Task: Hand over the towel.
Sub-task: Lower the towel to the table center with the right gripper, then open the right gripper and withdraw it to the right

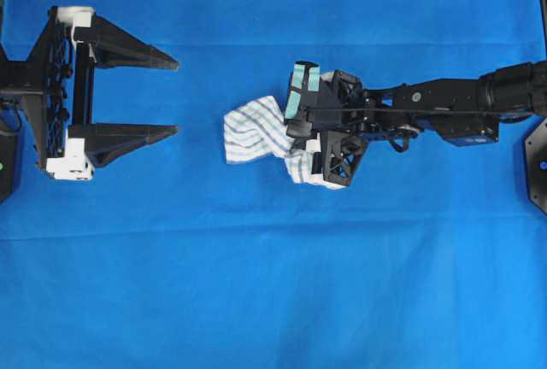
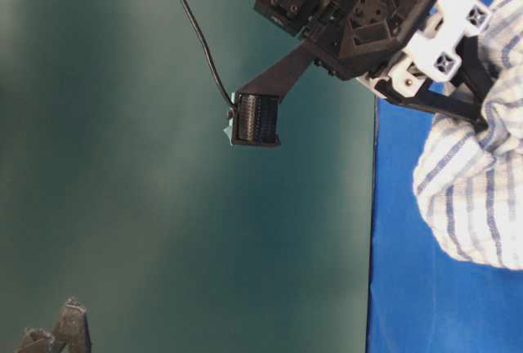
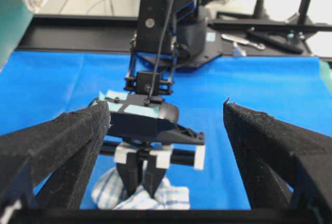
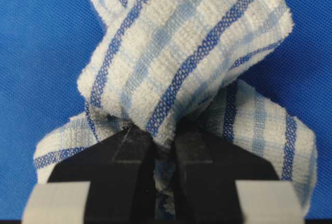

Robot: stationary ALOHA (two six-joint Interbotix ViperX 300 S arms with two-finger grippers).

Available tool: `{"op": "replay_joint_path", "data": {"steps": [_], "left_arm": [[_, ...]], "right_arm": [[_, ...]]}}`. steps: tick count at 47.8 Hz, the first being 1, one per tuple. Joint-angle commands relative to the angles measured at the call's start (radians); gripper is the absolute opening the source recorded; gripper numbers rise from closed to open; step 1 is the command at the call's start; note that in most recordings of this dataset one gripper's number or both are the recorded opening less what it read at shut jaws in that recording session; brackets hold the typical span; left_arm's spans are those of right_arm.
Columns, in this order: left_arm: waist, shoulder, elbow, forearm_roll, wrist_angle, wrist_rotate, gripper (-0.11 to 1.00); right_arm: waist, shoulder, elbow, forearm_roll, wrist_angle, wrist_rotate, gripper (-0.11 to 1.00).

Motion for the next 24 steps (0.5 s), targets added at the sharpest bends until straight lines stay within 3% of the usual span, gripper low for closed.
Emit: {"op": "replay_joint_path", "data": {"steps": [1,16,24], "left_arm": [[0.000,0.000,-0.009,-0.002,-0.009,0.002,0.90],[0.000,0.000,-0.009,-0.002,-0.009,0.000,0.90],[0.002,0.000,-0.008,-0.002,-0.009,0.000,0.90]], "right_arm": [[0.002,-0.012,-0.018,-0.002,-0.003,0.002,0.07],[0.002,-0.014,-0.031,0.002,0.005,0.017,0.11],[0.002,-0.061,-0.026,0.000,0.015,0.017,0.58]]}}
